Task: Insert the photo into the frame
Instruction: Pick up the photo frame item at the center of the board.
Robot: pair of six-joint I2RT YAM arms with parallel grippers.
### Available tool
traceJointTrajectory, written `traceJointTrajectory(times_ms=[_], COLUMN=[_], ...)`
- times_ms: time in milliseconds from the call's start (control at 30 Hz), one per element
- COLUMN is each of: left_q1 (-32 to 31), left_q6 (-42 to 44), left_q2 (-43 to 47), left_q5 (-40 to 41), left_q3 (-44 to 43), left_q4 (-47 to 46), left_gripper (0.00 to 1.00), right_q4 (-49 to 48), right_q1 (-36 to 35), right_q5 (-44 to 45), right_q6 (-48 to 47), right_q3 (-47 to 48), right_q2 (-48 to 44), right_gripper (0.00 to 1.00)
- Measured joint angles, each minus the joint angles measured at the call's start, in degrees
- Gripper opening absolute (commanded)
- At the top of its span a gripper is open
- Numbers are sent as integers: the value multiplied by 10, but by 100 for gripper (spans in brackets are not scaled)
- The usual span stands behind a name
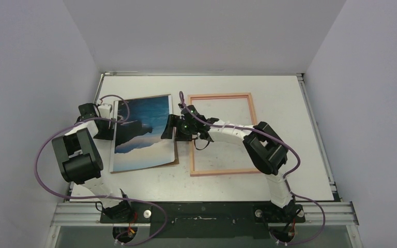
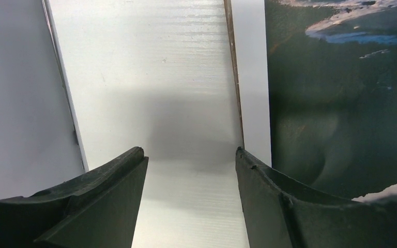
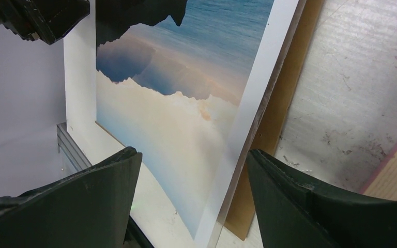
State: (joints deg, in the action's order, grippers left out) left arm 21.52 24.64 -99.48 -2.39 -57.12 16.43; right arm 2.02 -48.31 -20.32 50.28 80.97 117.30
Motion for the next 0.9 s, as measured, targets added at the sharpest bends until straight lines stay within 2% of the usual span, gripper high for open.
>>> traceJointTrajectory(times_ms=[133, 233, 567, 700, 900], left_q1=[0, 0, -1, -5, -5], left_q6=[0, 1, 0, 0, 0], left_q2=[0, 0, 0, 0, 0], left_q5=[0, 1, -10, -24, -34], left_q3=[0, 0, 0, 0, 0], left_q4=[0, 0, 4, 8, 11], left_gripper=[62, 62, 62, 61, 61], right_q4=[-22, -72, -375, -405, -374], right_q1=[0, 5, 17, 10, 10], right_q5=[-14, -41, -121, -131, -132], right_q6=[17, 49, 216, 236, 219], right_q3=[-19, -46, -122, -128, -130], right_q2=[0, -8, -19, -19, -19], right_gripper=[75, 75, 75, 74, 68])
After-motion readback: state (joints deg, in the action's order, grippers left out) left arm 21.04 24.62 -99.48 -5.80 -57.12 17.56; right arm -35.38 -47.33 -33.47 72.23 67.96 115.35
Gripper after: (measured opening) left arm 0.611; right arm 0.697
